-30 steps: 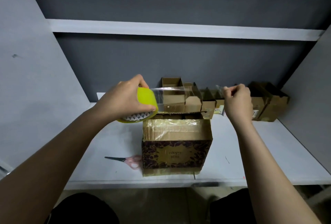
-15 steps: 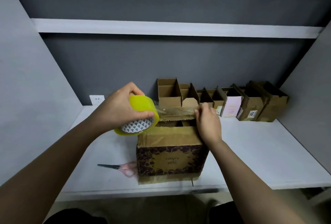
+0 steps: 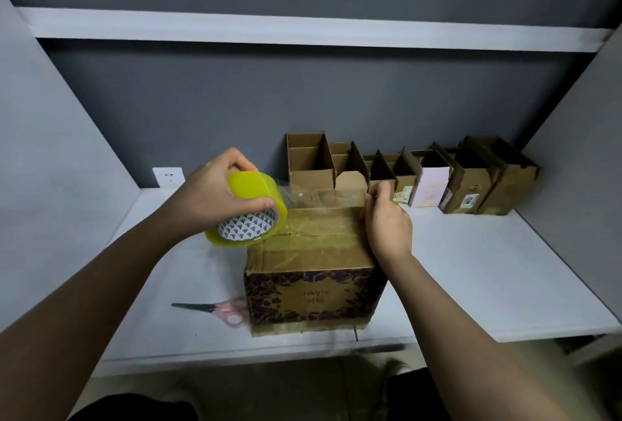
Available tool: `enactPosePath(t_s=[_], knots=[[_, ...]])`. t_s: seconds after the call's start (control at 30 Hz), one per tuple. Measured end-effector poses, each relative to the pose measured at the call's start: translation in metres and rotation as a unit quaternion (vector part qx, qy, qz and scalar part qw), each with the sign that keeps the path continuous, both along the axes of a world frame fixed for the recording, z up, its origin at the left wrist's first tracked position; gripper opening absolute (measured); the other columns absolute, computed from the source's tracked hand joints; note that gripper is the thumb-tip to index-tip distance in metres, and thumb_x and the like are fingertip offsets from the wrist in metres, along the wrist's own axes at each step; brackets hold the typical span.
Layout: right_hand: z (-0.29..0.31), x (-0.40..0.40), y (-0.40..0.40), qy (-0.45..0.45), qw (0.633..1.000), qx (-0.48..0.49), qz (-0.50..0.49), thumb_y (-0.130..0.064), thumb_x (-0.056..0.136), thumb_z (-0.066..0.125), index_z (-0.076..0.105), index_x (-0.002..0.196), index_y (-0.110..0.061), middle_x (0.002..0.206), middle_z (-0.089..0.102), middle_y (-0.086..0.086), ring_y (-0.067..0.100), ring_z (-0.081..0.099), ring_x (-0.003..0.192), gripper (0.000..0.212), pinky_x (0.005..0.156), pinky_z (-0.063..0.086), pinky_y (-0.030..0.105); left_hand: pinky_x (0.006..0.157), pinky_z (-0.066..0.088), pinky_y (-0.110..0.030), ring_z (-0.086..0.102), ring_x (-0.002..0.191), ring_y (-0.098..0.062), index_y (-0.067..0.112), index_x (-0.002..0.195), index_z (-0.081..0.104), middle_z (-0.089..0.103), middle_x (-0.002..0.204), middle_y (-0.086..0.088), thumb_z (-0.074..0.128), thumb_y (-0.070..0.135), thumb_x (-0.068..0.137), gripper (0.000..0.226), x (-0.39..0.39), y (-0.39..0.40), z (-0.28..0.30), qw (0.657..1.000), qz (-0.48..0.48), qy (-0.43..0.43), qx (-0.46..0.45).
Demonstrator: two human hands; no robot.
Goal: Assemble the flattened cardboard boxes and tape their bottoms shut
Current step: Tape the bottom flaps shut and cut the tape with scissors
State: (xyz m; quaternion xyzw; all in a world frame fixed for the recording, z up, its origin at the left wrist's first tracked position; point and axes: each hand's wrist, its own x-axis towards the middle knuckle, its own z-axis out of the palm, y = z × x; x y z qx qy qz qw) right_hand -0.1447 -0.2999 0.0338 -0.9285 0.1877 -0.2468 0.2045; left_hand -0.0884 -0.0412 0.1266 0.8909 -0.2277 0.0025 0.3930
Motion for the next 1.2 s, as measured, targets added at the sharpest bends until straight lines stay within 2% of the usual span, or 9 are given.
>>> enactPosePath(t_s=[0.27,0.33,0.43,0.5,0.57,0.7,0.87,1.2], knots=[[-0.001,-0.001,0.001,-0.016,1.0,0.012,-0.007,-0.03,0.103,0.032,0.042,0.109,-0.012,0.089,0.065,0.014,0.037,0.06,0.079,0.022,0.066,0.044,0.04,0.069,0.052,-0.033,0.06,0.086,-0.01,0.03,0.093,0.051,0.059,0.095,0.009,0.084,0.046,0.061,0.048,0.01,-0.01,-0.009,0.998,-0.027,0.01,0.06],[-0.004,0.0,-0.002,-0.031,0.998,0.046,-0.016,-0.03,0.103,0.034,0.043,0.108,-0.012,0.087,0.066,0.012,0.037,0.061,0.079,0.021,0.066,0.044,0.039,0.07,0.052,-0.036,0.06,0.085,-0.011,0.029,0.094,0.05,0.06,0.093,0.008,0.083,0.046,0.064,0.048,0.012,-0.013,-0.008,0.997,-0.027,0.012,0.073],[-0.005,-0.003,-0.011,-0.084,0.973,0.214,-0.007,-0.03,0.102,0.037,0.043,0.1,-0.019,0.08,0.071,0.001,0.022,0.067,0.077,0.014,0.071,0.05,0.035,0.063,0.05,-0.032,0.06,0.082,-0.011,0.027,0.095,0.049,0.06,0.09,0.007,0.081,0.045,0.066,0.048,0.012,-0.019,-0.005,0.995,-0.04,0.013,0.094],[0.001,-0.009,-0.019,-0.121,0.922,0.367,-0.006,-0.026,0.103,0.038,0.043,0.093,-0.021,0.078,0.071,0.004,0.017,0.069,0.073,0.012,0.069,0.054,0.034,0.056,0.045,-0.026,0.059,0.08,-0.01,0.028,0.097,0.048,0.06,0.09,0.007,0.08,0.047,0.067,0.048,0.012,-0.023,-0.002,0.991,-0.049,0.009,0.127],[0.009,-0.018,-0.026,-0.127,0.892,0.433,-0.017,-0.022,0.103,0.04,0.044,0.093,-0.017,0.078,0.07,0.008,0.02,0.068,0.069,0.012,0.063,0.054,0.031,0.053,0.042,-0.023,0.06,0.081,-0.012,0.029,0.097,0.046,0.059,0.092,0.007,0.079,0.049,0.067,0.049,0.013,-0.028,0.001,0.987,-0.053,0.008,0.155],[0.009,-0.03,-0.039,-0.086,0.891,0.445,-0.037,-0.022,0.1,0.048,0.048,0.092,-0.009,0.081,0.066,0.007,0.021,0.066,0.067,0.015,0.06,0.05,0.028,0.052,0.041,-0.023,0.06,0.084,-0.014,0.029,0.097,0.046,0.058,0.094,0.005,0.08,0.047,0.068,0.047,0.013,-0.033,0.003,0.983,-0.06,0.01,0.172],[-0.006,-0.037,-0.037,-0.038,0.898,0.437,-0.039,-0.024,0.098,0.05,0.051,0.09,-0.007,0.084,0.059,0.005,0.016,0.061,0.068,0.019,0.061,0.047,0.028,0.054,0.041,-0.023,0.058,0.079,-0.009,0.029,0.091,0.047,0.057,0.089,0.009,0.081,0.043,0.068,0.043,0.011,-0.031,0.006,0.986,-0.069,0.01,0.152],[-0.021,-0.036,-0.02,-0.067,0.883,0.461,-0.055,-0.024,0.098,0.051,0.05,0.091,-0.007,0.08,0.058,0.002,0.013,0.058,0.07,0.018,0.066,0.046,0.031,0.054,0.042,-0.022,0.057,0.079,-0.006,0.028,0.094,0.048,0.057,0.09,0.009,0.081,0.038,0.07,0.042,0.011,-0.025,0.005,0.989,-0.076,0.022,0.128]])
